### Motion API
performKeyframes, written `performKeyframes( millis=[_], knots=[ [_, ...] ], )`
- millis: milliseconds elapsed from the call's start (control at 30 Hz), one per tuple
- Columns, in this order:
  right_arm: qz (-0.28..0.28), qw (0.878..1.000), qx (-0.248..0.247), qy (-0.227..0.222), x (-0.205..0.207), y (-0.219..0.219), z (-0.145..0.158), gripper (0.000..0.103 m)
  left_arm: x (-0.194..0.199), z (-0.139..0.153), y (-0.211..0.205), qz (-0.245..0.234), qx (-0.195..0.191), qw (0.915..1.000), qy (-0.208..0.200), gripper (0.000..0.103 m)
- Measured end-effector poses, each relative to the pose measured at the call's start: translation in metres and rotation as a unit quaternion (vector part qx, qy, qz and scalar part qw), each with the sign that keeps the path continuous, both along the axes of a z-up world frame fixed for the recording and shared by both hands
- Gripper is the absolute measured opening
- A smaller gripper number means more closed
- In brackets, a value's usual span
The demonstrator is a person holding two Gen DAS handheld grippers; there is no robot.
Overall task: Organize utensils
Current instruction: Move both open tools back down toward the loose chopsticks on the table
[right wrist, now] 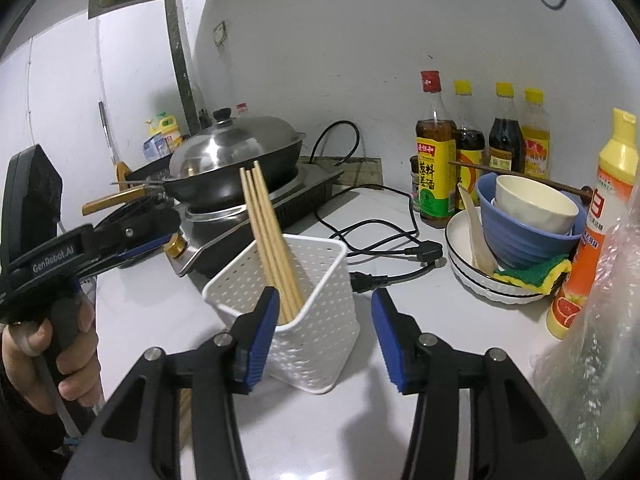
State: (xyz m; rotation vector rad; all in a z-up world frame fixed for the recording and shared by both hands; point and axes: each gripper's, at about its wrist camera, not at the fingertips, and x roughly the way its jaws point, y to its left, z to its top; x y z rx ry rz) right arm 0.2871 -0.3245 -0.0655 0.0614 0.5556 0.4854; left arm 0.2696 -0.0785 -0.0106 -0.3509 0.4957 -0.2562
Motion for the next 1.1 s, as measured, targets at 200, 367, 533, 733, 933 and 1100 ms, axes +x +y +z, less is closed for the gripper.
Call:
performKeyframes(
  millis=[200, 367, 533, 733, 933, 1100],
  knots=[
    [-0.005, 1.0, -0.023, 0.004, -0.013, 0.015, 0.004, 0.046, -0.017, -0.016, 0.03, 0.015, -0.008, 0.9997, 0.015, 0.059],
    [-0.007, 0.999, -0.037, 0.007, -0.021, 0.028, 0.004, 0.046, -0.031, -0.027, 0.053, 0.03, -0.007, 0.9994, 0.016, 0.059],
    [-0.004, 0.998, -0.058, 0.018, -0.03, 0.045, -0.002, 0.046, -0.039, -0.042, 0.076, 0.035, -0.016, 0.9987, 0.032, 0.059],
    [-0.006, 0.997, -0.071, 0.026, -0.037, 0.062, -0.008, 0.046, -0.051, -0.06, 0.105, 0.043, -0.013, 0.9979, 0.047, 0.059],
    [-0.005, 0.995, -0.085, 0.043, -0.034, 0.079, -0.018, 0.046, -0.062, -0.078, 0.131, 0.061, -0.005, 0.9962, 0.062, 0.059],
    [0.004, 0.993, -0.097, 0.063, -0.032, 0.097, -0.032, 0.046, -0.071, -0.09, 0.148, 0.068, -0.003, 0.9949, 0.074, 0.059]
  ],
)
